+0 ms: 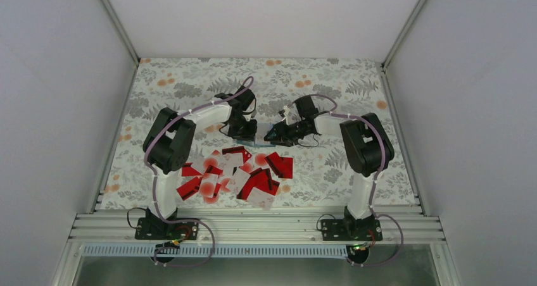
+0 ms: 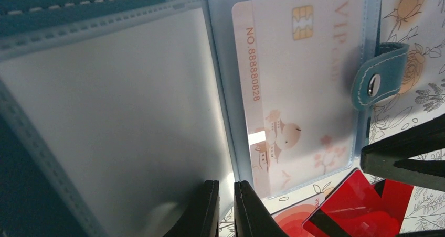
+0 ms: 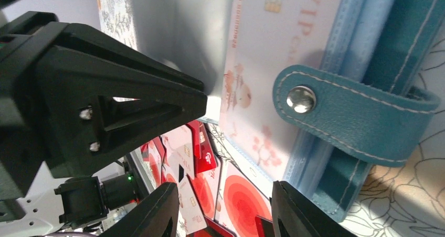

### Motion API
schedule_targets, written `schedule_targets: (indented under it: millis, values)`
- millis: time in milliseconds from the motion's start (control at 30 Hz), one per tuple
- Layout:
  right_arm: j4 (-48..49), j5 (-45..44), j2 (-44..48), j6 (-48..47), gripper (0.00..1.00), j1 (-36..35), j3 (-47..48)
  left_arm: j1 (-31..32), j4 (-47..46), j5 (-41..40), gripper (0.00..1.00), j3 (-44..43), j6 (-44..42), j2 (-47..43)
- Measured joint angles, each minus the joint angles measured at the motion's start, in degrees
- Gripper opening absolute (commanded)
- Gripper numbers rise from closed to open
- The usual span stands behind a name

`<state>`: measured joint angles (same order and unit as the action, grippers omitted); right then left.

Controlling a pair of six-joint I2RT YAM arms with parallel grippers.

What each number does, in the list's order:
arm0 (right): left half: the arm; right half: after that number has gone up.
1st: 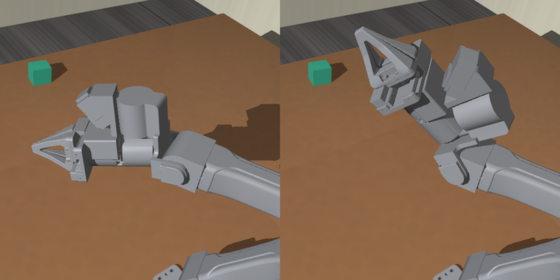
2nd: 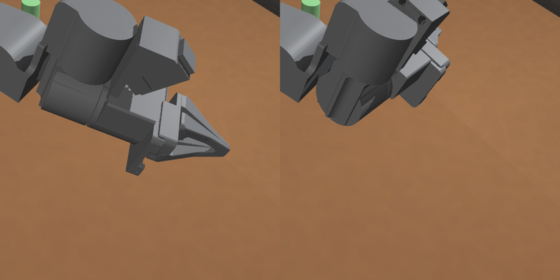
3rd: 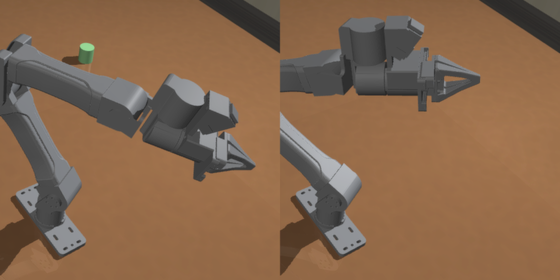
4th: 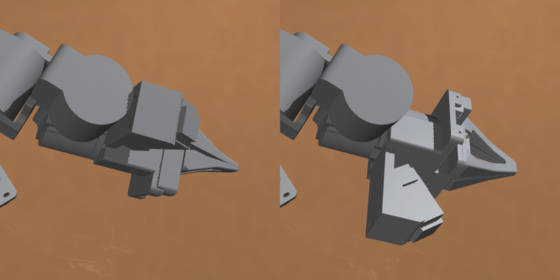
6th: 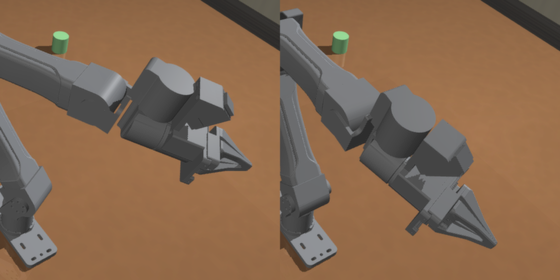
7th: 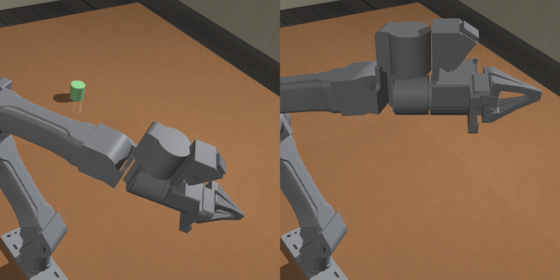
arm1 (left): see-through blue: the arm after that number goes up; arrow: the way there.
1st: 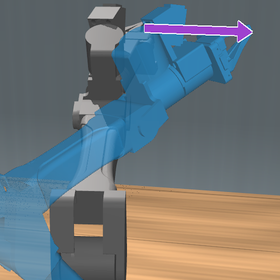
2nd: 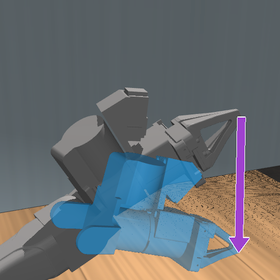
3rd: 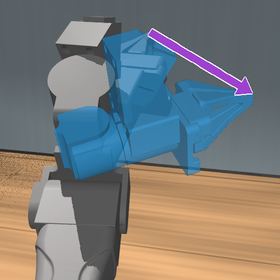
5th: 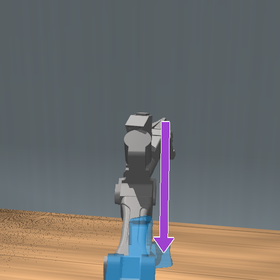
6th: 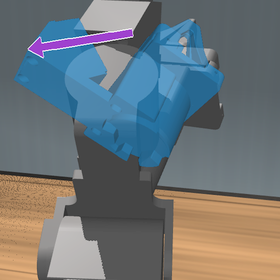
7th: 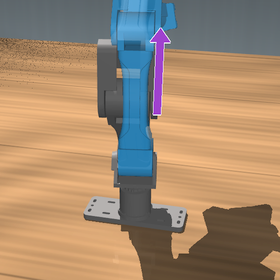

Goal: Put the credit cards into the card holder

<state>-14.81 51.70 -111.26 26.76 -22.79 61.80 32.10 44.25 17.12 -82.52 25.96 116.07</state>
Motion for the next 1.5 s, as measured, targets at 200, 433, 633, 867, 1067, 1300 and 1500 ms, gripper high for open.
schedule_targets:
  millis: [200, 433, 633, 867, 1067, 1300, 1500]
  values:
    - [-0.17, -1.86, -0.48, -0.07, 0.44, -0.04, 0.26, 0.00, -0.96, 0.02, 0.09, 0.00, -0.07, 0.02]
    - [-0.68, -2.86, -1.66, -0.44, 0.44, -0.04, 1.11, 0.00, -1.95, 0.07, 0.08, 0.00, -0.09, 0.50]
    - [-1.14, -3.08, -2.84, -0.68, 0.43, -0.04, 2.89, 0.00, -2.19, 0.74, 0.08, -0.07, -0.74, 1.97]
    - [-1.29, -2.97, -3.56, -0.68, 0.43, -0.04, 3.82, 0.00, -2.36, 1.57, 0.08, -0.07, -1.33, 2.19]
    - [-1.44, -2.97, -3.56, -0.70, 0.43, -0.07, 3.98, -0.11, -2.56, 2.03, 0.08, -0.07, -1.38, 2.38]
    - [-2.73, -2.97, -3.56, -1.31, 0.40, -0.26, 4.66, -0.11, -2.64, 2.43, 0.08, -0.07, -1.38, 2.40]
    - [-3.13, -2.56, -3.56, -1.49, 0.39, -0.92, 5.07, -0.11, -2.64, 2.56, 0.07, -0.07, -1.38, 2.40]
